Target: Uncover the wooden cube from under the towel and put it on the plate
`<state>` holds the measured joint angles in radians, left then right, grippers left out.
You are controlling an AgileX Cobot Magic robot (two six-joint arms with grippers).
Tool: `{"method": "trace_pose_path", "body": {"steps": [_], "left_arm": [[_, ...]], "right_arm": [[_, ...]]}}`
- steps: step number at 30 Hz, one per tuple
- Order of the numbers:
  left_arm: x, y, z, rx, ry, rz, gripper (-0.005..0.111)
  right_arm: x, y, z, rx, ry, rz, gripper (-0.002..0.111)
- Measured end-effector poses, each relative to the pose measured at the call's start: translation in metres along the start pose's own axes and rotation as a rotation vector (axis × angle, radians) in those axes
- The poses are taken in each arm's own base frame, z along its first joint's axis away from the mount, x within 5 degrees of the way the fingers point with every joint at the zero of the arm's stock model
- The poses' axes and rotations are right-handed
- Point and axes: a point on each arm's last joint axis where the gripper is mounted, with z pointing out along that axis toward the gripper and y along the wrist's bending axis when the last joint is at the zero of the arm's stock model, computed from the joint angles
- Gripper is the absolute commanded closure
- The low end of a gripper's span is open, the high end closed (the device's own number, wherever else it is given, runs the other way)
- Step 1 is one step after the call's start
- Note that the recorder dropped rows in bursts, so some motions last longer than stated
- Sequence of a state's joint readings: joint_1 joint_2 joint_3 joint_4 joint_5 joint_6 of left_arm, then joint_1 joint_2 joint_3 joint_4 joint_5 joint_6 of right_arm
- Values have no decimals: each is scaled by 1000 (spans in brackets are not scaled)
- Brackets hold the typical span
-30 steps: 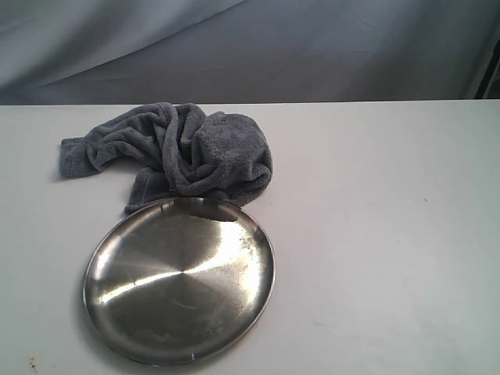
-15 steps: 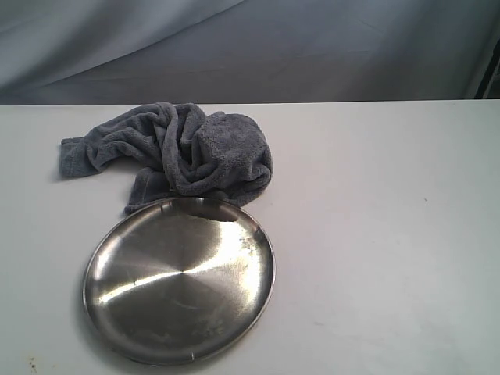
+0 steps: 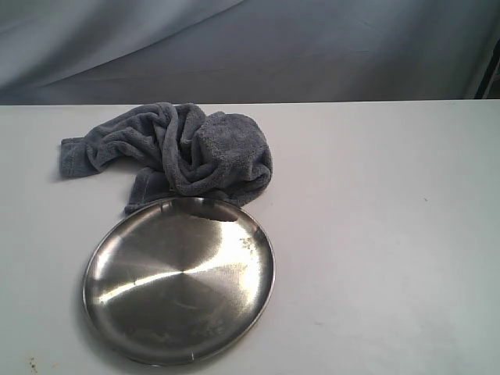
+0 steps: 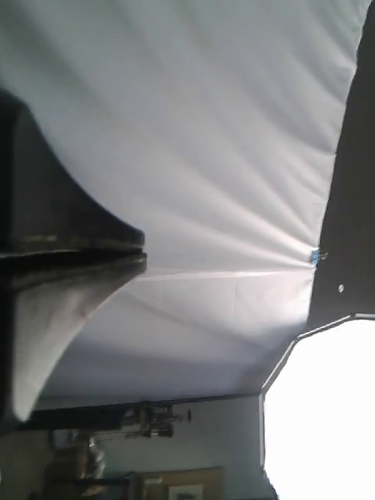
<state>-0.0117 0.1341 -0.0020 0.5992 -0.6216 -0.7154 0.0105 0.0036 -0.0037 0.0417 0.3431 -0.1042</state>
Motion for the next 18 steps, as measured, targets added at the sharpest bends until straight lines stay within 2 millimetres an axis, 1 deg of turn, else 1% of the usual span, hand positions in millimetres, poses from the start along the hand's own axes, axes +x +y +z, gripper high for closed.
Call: {"method": "trace_pose_path", "body": {"steps": [3,6,9,12,15,18], "left_arm": [[8,5,16,3,122,-32,107],[7,7,44,65,211,-52,107],[9,9,80,195,287,-56,107],[16,16,123,304,366,-85,107],[42,30,164,372,481,-142,107],[72,41,192,451,567,-166,107]], "right_arm": [[0,0,0,0,0,0,108],[0,0,0,0,0,0,108],[0,0,0,0,0,0,108],[0,0,0,0,0,0,108],[0,0,0,0,0,0,108],[0,0,0,0,0,0,108]]}}
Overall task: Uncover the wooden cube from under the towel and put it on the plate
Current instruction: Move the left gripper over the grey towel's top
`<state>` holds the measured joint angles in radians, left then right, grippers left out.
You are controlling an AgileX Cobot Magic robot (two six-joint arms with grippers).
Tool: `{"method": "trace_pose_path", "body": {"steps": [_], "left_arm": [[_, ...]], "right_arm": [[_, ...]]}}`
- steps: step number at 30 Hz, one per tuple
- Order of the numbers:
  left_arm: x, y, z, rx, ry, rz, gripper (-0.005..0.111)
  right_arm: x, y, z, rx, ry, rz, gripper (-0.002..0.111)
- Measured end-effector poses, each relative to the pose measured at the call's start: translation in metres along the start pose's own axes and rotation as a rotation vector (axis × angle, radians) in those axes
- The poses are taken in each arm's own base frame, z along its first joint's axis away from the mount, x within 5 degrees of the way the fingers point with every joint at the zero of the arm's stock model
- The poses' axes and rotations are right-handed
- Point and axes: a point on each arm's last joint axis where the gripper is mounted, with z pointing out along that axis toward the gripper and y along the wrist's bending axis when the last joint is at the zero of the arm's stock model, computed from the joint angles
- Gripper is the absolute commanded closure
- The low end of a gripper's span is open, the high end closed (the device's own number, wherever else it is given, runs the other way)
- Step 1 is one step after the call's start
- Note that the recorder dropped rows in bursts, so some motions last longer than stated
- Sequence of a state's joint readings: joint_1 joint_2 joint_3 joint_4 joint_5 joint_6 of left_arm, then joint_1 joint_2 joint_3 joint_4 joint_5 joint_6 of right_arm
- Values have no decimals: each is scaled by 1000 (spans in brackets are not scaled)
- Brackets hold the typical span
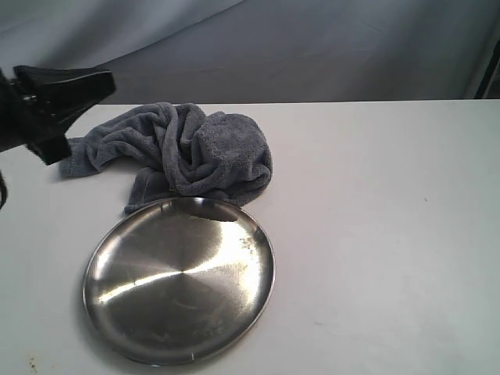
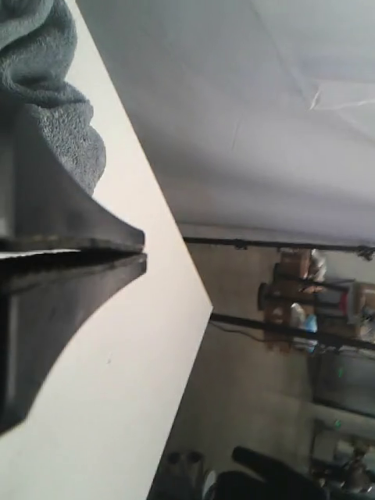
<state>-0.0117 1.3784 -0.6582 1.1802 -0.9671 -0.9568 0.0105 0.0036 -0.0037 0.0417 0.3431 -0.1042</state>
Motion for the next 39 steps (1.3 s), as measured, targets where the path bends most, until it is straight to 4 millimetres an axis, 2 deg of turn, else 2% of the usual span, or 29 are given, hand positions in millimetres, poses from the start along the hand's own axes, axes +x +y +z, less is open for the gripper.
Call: {"method": "trace_pose_path", "body": {"steps": [3,6,12,17,23,28,33,39], "left_arm": [[7,15,24,57,69,21,107],[12,25,44,-6,171,43,107],[-1,18,67,-120,244,106,107],[-17,2,69,-177,251,167,107],[-34,-2,52,-480,331,229,107],[-52,-24,44,-533,342,379,107],[-47,-47,51,-555,429,506,107],[-33,-49,69,-563,643,521,107]], "right_arm": [[0,0,0,0,0,0,108],[0,0,0,0,0,0,108],[0,0,0,0,0,0,108],[0,0,0,0,0,0,108],[0,0,0,0,0,0,108],[0,0,0,0,0,0,108],[0,0,0,0,0,0,108],[0,0,0,0,0,0,108]]}}
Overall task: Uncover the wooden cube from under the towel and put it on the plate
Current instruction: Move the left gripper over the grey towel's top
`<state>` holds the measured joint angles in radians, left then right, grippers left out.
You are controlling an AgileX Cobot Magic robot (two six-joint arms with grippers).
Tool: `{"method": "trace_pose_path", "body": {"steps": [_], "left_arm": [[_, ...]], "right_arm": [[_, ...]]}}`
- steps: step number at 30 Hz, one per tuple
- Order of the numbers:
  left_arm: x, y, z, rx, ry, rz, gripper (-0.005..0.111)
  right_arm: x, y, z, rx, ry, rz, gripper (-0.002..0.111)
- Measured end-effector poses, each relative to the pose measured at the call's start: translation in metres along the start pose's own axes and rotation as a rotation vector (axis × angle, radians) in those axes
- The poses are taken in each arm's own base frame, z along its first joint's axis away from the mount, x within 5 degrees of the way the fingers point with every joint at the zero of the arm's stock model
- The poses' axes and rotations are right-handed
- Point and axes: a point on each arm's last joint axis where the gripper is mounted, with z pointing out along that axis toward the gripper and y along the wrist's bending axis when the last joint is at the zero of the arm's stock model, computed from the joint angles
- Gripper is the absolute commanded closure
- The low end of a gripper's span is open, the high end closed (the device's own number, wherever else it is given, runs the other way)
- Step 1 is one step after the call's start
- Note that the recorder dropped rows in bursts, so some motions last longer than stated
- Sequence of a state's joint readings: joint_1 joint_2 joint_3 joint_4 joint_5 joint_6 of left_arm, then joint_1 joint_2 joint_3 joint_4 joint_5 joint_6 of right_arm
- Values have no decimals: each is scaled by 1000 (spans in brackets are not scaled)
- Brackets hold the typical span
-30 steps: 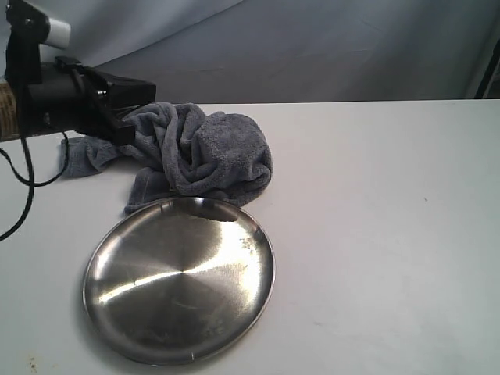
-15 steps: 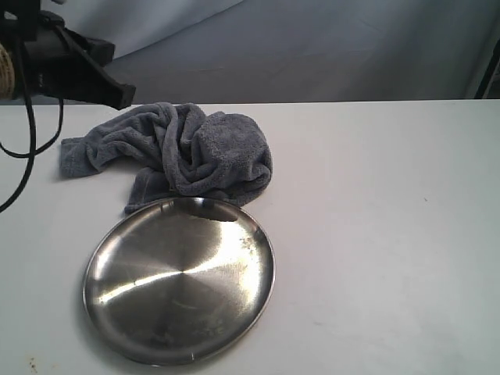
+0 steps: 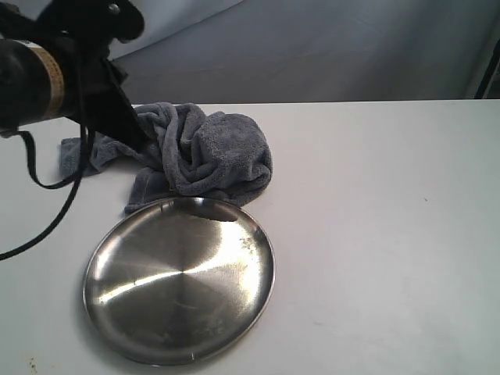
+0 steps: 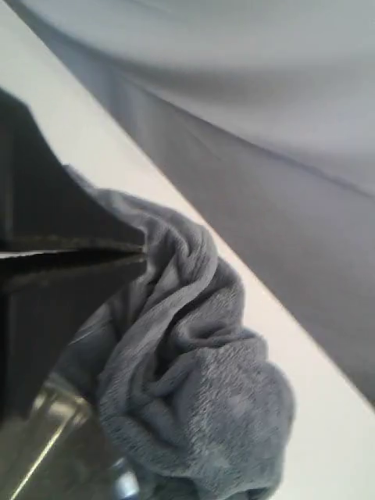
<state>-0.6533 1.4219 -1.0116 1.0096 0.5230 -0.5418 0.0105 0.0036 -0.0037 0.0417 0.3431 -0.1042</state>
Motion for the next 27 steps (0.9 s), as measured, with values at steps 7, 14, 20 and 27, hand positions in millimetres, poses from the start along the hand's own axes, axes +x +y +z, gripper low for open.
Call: {"method": "trace_pose_path", "body": {"steps": [7,14,20,27], "left_arm": [[-13,-28,39,231,205,93,107],[-39,-42,72,294,138,63,107],[-73,-47,92,306,-34,-22,107],[-102,-49,119,286,-158,-56,107]], "right_arm": [[0,0,0,0,0,0,108],[0,0,0,0,0,0,108],[0,0,0,0,0,0,108],[0,0,0,0,0,0,108]]}}
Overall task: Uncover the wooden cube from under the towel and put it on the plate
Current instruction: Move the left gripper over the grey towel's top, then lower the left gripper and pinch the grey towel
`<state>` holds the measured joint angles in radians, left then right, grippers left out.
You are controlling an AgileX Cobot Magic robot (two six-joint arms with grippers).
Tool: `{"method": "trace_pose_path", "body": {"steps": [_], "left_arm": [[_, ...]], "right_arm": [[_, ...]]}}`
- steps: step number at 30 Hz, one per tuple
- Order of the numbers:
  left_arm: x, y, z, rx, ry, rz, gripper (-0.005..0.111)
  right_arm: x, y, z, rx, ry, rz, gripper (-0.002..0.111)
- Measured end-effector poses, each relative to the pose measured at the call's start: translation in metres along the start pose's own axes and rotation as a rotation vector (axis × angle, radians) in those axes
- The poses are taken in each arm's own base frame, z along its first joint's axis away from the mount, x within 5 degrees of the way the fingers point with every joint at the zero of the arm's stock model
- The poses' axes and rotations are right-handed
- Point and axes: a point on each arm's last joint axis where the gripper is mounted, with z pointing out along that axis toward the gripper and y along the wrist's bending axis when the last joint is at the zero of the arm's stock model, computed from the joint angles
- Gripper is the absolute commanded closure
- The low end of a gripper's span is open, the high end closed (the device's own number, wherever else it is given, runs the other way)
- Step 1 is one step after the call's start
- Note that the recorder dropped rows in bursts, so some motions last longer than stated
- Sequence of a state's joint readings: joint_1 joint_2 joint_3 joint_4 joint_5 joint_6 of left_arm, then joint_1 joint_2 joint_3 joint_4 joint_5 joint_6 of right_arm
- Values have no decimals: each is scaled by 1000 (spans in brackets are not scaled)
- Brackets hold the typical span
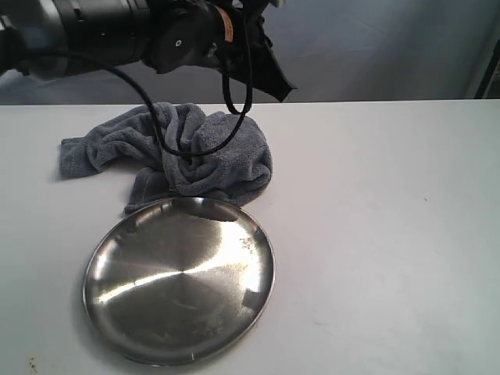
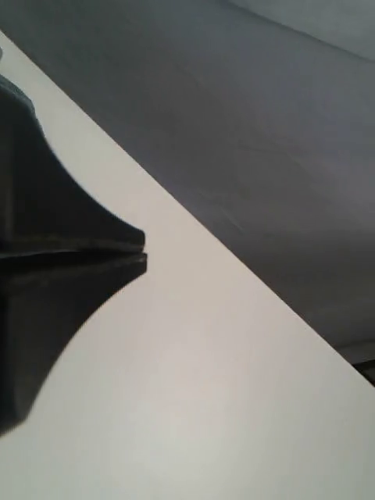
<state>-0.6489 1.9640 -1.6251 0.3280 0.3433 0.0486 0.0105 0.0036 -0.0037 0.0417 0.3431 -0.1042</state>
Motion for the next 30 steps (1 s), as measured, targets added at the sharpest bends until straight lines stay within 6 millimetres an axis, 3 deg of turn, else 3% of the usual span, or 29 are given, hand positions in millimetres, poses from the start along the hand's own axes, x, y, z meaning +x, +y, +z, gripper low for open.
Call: {"method": "trace_pose_path", "body": {"steps": [4,9,13,17,20,25,30], "left_arm": [[11,19,20,-34,43,-90,107],[50,56,36,-97,187,-213,107],[86,84,32,-133,413,-234,107],[101,78,24,-38,605,-146,107],[101,58,21,182,629,-179,107],[75,26,23,483,416,-255,107],[45,11,32,426,171,-285,107]], "right_arm": [[0,0,0,0,0,0,108],[0,0,0,0,0,0,108],[0,0,0,0,0,0,108],[0,0,0,0,0,0,108],[0,0,0,0,0,0,108],[0,0,0,0,0,0,108],[0,0,0,0,0,0,108]]}}
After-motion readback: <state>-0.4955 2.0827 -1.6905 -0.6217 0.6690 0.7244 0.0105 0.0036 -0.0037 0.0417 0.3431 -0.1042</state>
